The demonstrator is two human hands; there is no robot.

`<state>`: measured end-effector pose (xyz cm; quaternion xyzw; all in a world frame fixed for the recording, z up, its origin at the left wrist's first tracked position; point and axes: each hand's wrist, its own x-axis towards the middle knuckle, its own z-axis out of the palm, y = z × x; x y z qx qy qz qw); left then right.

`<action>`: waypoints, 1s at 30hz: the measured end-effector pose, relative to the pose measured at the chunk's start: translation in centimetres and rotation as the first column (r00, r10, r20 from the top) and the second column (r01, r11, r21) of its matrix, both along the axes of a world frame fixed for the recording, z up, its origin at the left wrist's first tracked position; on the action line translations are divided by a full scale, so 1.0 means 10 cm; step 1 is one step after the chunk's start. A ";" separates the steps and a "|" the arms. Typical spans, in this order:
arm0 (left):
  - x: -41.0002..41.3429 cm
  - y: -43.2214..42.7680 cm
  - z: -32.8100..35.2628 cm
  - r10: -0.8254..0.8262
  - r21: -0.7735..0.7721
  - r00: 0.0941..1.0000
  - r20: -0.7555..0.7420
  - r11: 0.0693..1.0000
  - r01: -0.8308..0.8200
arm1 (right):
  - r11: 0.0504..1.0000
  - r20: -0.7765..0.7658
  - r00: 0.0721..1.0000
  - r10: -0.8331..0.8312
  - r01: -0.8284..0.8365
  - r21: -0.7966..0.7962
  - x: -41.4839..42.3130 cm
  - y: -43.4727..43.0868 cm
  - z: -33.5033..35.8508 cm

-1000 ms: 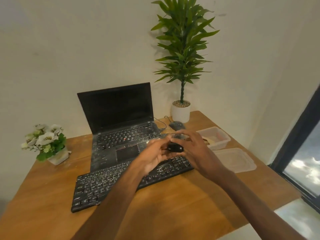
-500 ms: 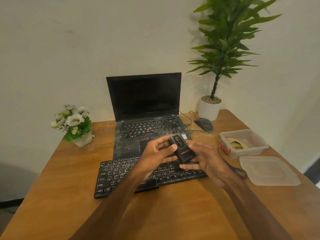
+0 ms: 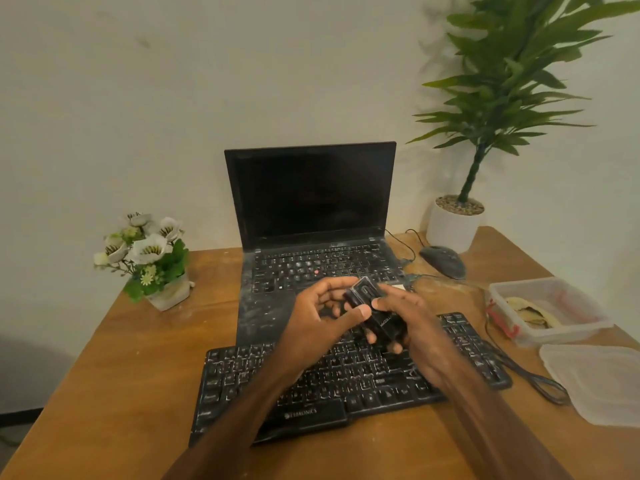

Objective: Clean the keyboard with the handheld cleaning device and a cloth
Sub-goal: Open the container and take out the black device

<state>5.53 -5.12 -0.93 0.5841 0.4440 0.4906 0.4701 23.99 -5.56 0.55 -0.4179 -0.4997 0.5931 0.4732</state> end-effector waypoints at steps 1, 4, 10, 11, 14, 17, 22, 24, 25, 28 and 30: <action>0.00 0.02 -0.01 -0.016 -0.003 1.000 0.000 1.000 0.016 | 1.000 0.010 1.000 -0.002 0.002 0.009 0.01 0.02 -0.03; 0.01 0.06 -0.02 -0.036 -0.002 0.999 -0.016 0.999 0.036 | 1.000 0.011 1.000 -0.010 0.010 0.010 0.07 0.04 -0.06; -0.03 0.05 0.06 -0.075 -0.012 0.996 -0.037 0.997 0.075 | 1.000 -0.047 0.998 0.029 -0.029 0.001 0.07 -0.01 -0.07; -0.05 0.05 0.08 -0.080 -0.014 0.996 -0.046 0.997 0.080 | 0.999 -0.049 0.998 0.045 -0.044 0.009 0.06 -0.01 -0.07; -0.11 0.07 0.10 -0.098 -0.027 0.994 -0.048 0.995 0.097 | 0.995 -0.065 0.993 0.098 -0.096 0.035 0.05 -0.03 -0.06; -0.13 0.06 0.11 -0.103 -0.026 0.993 -0.054 0.994 0.102 | 0.991 -0.055 0.990 0.127 -0.124 0.055 0.04 -0.05 -0.05; -0.13 0.05 0.13 -0.105 -0.005 0.991 -0.086 0.994 0.105 | 0.986 -0.037 0.990 0.137 -0.133 0.096 0.07 -0.05 -0.08; -0.13 0.04 0.13 -0.109 0.001 0.989 -0.097 0.994 0.109 | 0.987 -0.056 0.990 0.126 -0.119 0.112 0.07 -0.07 -0.08; -0.12 0.03 0.14 -0.113 0.005 0.989 -0.098 0.993 0.114 | 0.986 -0.066 0.991 0.120 -0.111 0.121 0.07 -0.07 -0.08; -0.08 0.01 0.16 -0.128 0.014 0.985 -0.112 0.991 0.130 | 0.985 -0.091 0.990 0.105 -0.091 0.147 0.06 -0.09 -0.09; -0.06 0.00 0.16 -0.130 0.010 0.984 -0.124 0.991 0.132 | 0.985 -0.081 0.993 0.084 -0.071 0.156 0.07 -0.09 -0.10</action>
